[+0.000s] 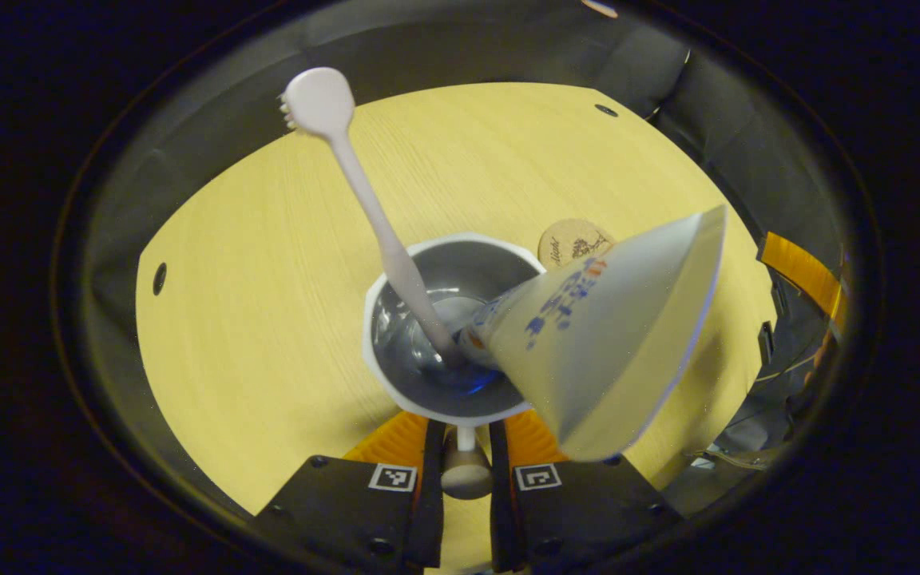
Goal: Put the toothbrush and toothpaste on the desktop into the cup, then pick up the cup and place it on the coaster on the desktop.
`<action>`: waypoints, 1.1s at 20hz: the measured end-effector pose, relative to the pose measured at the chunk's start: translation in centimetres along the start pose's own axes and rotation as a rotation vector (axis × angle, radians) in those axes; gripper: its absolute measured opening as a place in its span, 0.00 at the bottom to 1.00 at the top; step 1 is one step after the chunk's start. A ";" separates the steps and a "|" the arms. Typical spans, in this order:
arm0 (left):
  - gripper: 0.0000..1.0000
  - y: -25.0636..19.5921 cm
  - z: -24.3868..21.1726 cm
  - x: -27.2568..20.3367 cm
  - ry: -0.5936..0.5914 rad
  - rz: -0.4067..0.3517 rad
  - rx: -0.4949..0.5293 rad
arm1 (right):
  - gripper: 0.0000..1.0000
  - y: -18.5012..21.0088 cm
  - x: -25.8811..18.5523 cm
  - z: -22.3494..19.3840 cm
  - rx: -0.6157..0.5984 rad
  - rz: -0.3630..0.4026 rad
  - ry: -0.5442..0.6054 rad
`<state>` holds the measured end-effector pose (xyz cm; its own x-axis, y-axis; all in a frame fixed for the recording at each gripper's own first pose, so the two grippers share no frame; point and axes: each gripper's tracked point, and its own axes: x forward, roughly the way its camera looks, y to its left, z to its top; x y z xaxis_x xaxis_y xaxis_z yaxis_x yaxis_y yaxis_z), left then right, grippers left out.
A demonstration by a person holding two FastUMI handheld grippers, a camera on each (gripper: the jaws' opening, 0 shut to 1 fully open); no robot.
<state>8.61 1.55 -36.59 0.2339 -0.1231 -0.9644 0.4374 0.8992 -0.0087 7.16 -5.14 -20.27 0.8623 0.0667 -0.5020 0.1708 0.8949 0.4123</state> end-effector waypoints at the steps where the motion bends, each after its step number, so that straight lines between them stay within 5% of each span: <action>1: 0.30 0.2 0.2 -0.1 -0.014 0.014 -0.003 | 0.77 0.0 0.0 -0.1 0.000 0.002 0.002; 13: 0.30 -3.4 3.0 -0.8 -0.051 0.010 0.077 | 0.77 -1.1 -0.9 -0.1 0.000 0.005 0.006; 22: 0.30 -7.7 5.8 0.7 -0.047 -0.019 0.153 | 0.77 -5.6 -2.4 0.7 0.063 -0.044 -0.007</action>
<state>10.42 -7.93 -35.72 0.2627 -0.1624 -0.9511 0.5686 0.8225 0.0166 4.48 -10.62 -20.89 0.8568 0.0249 -0.5150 0.2378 0.8672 0.4375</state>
